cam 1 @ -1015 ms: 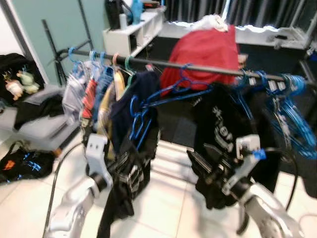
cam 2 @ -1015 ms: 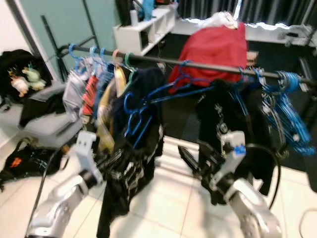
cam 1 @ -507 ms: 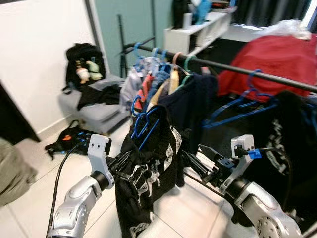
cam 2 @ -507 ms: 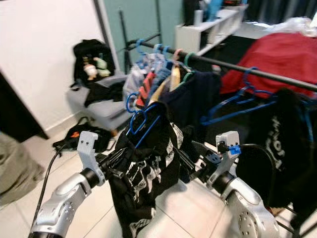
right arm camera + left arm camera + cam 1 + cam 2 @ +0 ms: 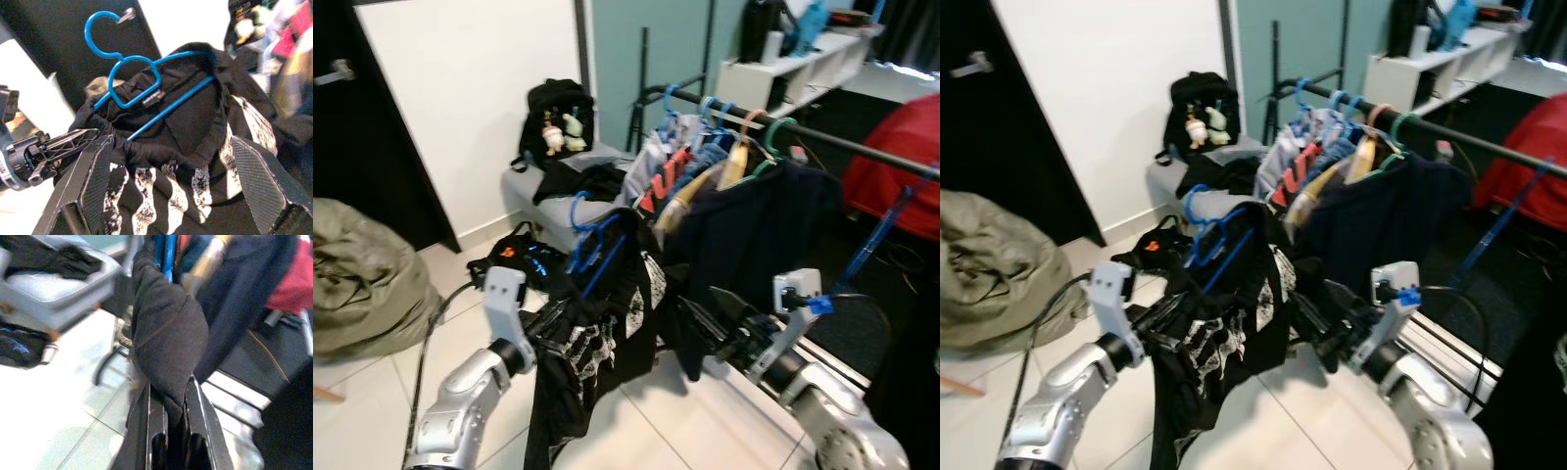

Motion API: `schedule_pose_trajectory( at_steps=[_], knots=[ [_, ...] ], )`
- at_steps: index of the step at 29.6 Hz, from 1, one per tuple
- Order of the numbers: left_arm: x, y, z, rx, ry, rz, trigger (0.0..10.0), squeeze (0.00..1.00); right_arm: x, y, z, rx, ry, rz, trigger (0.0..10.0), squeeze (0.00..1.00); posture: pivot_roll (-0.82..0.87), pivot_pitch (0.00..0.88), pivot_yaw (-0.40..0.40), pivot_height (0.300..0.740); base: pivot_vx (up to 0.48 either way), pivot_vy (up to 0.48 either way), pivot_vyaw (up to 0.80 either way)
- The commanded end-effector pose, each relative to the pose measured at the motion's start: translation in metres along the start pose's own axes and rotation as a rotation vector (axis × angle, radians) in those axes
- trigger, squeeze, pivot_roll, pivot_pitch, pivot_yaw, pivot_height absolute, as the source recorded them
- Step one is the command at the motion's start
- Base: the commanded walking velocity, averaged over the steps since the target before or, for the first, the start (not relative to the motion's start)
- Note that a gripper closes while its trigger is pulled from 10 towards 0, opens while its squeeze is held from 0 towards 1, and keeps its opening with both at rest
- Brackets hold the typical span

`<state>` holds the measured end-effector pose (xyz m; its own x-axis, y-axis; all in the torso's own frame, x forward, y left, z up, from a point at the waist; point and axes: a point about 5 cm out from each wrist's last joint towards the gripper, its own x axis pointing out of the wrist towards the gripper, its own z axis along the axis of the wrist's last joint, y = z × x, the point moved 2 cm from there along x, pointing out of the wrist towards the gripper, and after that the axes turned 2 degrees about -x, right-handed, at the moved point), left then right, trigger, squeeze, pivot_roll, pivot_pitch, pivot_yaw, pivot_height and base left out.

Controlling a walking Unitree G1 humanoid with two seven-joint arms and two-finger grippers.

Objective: Hang hanger

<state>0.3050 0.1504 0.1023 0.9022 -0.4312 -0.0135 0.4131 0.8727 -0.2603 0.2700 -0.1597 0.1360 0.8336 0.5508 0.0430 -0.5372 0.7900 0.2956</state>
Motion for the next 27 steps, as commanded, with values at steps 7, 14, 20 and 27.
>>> schedule_pose_trajectory(
  at_steps=[7, 14, 20, 27],
  knots=[
    [-0.0024, 0.0056, 0.0076, 0.007, -0.041, 0.005, 10.0, 0.0, -0.0033, -0.0001, -0.002, 0.041, -0.001, -0.008, 10.0, 0.0, -0.02, 0.0, 0.023, 0.74, 0.0, 0.0, 0.76],
    [-0.0031, 0.006, 0.0073, 0.007, -0.039, 0.004, 10.0, 0.0, -0.0033, 0.0014, -0.0021, 0.048, -0.001, -0.001, 10.0, 0.0, -0.02, 0.0, 0.019, 0.74, 0.0, 0.0, 0.76],
    [-0.0026, 0.0053, 0.0078, 0.006, -0.042, 0.003, 10.0, 0.0, -0.0034, 0.0015, -0.0011, 0.05, -0.003, -0.004, 10.0, 0.0, -0.02, 0.0, 0.016, 0.74, 0.0, 0.0, 0.76],
    [-0.0014, 0.0039, 0.0081, 0.003, -0.042, -0.003, 10.0, 0.0, -0.0038, 0.0006, 0.0, 0.048, -0.003, -0.005, 10.0, 0.0, -0.02, 0.0, 0.013, 0.74, 0.0, 0.0, 0.76]
  ],
)
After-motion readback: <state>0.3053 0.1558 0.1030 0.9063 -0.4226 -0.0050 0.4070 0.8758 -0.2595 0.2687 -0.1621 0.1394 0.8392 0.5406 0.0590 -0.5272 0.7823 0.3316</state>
